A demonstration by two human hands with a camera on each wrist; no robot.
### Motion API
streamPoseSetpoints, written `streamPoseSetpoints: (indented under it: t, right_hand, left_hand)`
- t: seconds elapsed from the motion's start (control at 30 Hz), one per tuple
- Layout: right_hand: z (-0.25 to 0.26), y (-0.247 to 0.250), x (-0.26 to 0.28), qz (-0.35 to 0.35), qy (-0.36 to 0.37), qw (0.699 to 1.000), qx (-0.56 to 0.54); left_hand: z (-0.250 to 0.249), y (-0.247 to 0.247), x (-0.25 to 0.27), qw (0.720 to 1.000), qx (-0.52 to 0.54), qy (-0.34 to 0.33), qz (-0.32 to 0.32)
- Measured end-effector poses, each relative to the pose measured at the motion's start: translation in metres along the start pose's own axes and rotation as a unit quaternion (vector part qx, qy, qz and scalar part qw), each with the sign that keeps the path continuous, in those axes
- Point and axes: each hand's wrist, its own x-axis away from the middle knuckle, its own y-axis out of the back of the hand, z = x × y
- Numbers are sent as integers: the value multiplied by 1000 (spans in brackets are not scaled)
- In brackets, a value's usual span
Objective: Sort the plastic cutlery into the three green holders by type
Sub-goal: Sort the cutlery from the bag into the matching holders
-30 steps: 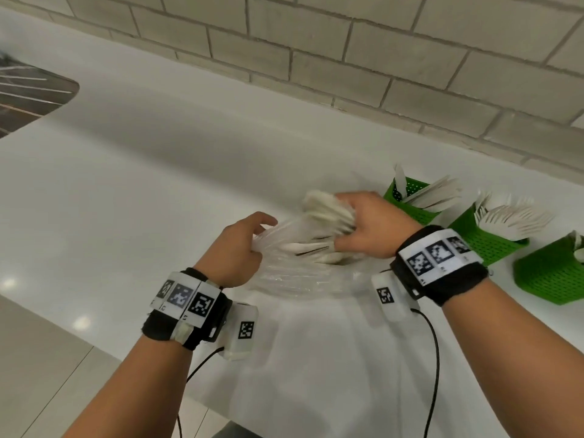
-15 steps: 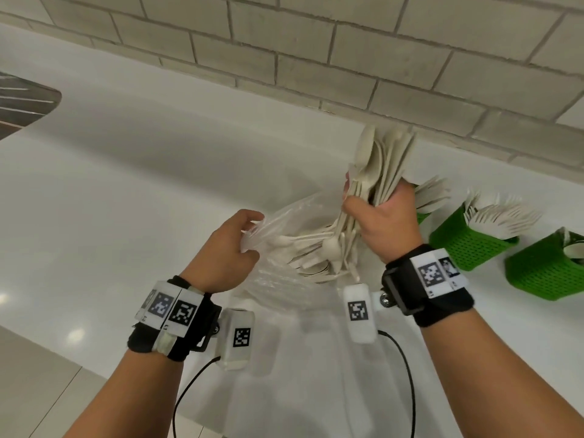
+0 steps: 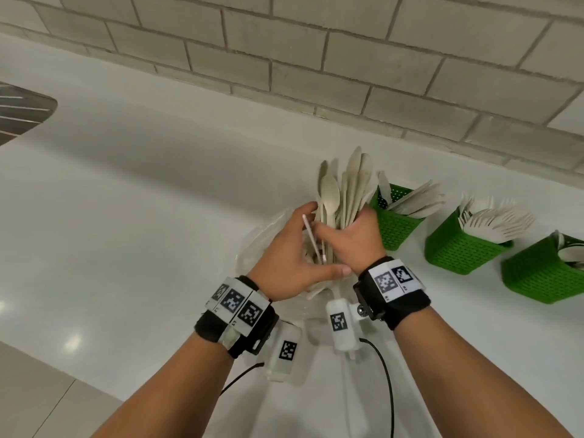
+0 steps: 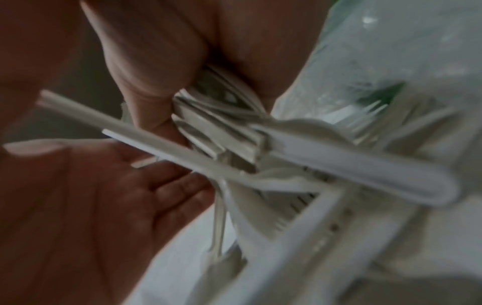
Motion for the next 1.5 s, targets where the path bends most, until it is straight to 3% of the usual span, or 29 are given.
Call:
streamPoseSetpoints:
  t: [0.23,0.37,0.43,0.6,0.7,0.8,0.93,1.07,1.17,1.27,1.37,1.5]
  right_hand:
    - [17,8,-10,-61,-3,995,-78]
    - [8,6,1,57,-47,997,-36]
    - [2,5,3,73,-54,996,-27]
    - [15,20,-12,-37,-29,998,-48]
    - [25,38,-19,-99,-45,978,-177]
    - [28,56,-20,-101,-46,960,-255]
    - [25,72,-11,-104,-36,962,-249]
    - [20,79,-4,-128,-38,953,-273]
    - [18,62,5,-107,-63,961,-248]
    - [14,46,12,-85,-78,965,-234]
    - [17,52,5,-133,-86,950,-269]
    - [24,76,-7,-189,-96,915,-343]
  left_hand:
    - [3,5,-8,999,-19,0,-36]
    - [4,10,-13,1000,-7,-5,-28]
    - [6,9,-13,1000,-9,-7,-15]
    - [2,16,-7,999,-8,-9,-35]
    - [-1,26,-3,999,3,-14,-48]
    - [-3,34,0,999,-32,11,-35]
    - [-4,37,3,995,-88,35,-1]
    - [-19,23,2,993,-116,-1,0]
    - [-23,3,-6,990,-139,-20,3]
    - [-14,-11,-15,971,-238,-24,26]
    - [2,-11,-20,943,-328,0,61]
    - [10,-10,-18,929,-359,37,76]
